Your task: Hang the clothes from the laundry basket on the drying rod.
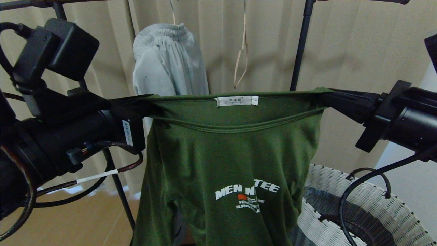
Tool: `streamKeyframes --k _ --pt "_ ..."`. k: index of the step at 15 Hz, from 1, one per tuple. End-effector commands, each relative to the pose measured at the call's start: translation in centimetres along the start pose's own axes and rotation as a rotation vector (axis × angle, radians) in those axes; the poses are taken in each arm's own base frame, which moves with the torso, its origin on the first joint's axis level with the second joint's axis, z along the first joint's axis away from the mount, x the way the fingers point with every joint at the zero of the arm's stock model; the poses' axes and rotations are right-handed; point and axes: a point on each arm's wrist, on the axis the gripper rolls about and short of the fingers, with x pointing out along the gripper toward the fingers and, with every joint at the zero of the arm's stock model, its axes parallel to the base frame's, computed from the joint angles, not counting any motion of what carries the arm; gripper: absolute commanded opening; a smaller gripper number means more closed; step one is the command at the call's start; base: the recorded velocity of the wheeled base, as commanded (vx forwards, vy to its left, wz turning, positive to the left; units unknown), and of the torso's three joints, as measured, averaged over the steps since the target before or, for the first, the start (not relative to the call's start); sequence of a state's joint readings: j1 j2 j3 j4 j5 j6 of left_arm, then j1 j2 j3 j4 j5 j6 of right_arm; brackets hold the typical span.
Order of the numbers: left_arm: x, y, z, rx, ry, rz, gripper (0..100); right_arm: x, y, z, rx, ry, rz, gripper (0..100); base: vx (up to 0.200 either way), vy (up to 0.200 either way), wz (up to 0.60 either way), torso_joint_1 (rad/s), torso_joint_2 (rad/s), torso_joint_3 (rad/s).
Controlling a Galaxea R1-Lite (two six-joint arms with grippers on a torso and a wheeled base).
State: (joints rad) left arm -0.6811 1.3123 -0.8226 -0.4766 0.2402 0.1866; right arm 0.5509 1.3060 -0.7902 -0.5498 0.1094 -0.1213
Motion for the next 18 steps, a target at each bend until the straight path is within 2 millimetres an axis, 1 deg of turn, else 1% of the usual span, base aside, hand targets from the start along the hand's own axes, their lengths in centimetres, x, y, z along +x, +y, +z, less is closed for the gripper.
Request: streamKeyframes --k 1,2,3,6,7,9,10,11,13,14,18 --pt "0.1 -0.1 0.7 -0.005 -0.024 -0.009 0 0.1 -0.1 0.5 0.0 -0.016 -0.001 0 0.0 0.0 0.0 0.0 0.0 0.0" --pt "0.1 0.1 1.8 -0.015 -0.064 -0.02 0 0.3 -0.1 0.9 0.011 -0.029 -0.002 0 0.0 0.0 0.0 0.0 0.0 0.0" --pt "0.1 0.1 2.2 -0.017 -0.08 -0.037 0 0.5 -0.2 1.3 0.009 -0.042 -0.004 0 0.0 0.0 0.0 0.0 0.0 0.0" --pt "-0.2 0.0 2.3 -0.009 -0.104 -0.104 0 0.6 -0.3 2.1 0.006 -0.068 -0.007 0 0.0 0.0 0.0 0.0 0.0 0.0" --pt "-0.5 0.0 3.0 -0.014 -0.174 -0.175 0 0.6 -0.4 2.4 0.005 -0.077 -0.008 0 0.0 0.0 0.0 0.0 0.0 0.0" --pt "-0.5 0.0 3.4 -0.012 -0.208 -0.201 0 1.3 -0.5 2.9 0.008 -0.091 -0.009 0 0.0 0.0 0.0 0.0 0.0 0.0" --pt "-0.5 0.0 3.7 -0.015 -0.218 -0.199 0 2.5 -0.7 3.0 0.026 -0.086 -0.01 0 0.0 0.0 0.0 0.0 0.0 0.0" --pt "-0.7 0.1 3.6 -0.017 -0.218 -0.199 0 3.1 -0.8 3.1 0.029 -0.088 -0.01 0 0.0 0.0 0.0 0.0 0.0 0.0" --pt "-1.4 0.1 3.1 -0.013 -0.21 -0.205 0 3.9 -0.8 2.9 0.029 -0.08 -0.007 0 0.0 0.0 0.0 0.0 0.0 0.0" --pt "-1.6 -0.1 2.9 -0.013 -0.207 -0.215 0 4.4 -0.8 2.5 0.035 -0.067 -0.006 0 0.0 0.0 0.0 0.0 0.0 0.0" --pt "-1.9 -0.7 3.0 -0.024 -0.212 -0.249 0 6.5 -0.9 1.5 0.047 -0.099 0.001 0 0.0 0.0 0.0 0.0 0.0 0.0"
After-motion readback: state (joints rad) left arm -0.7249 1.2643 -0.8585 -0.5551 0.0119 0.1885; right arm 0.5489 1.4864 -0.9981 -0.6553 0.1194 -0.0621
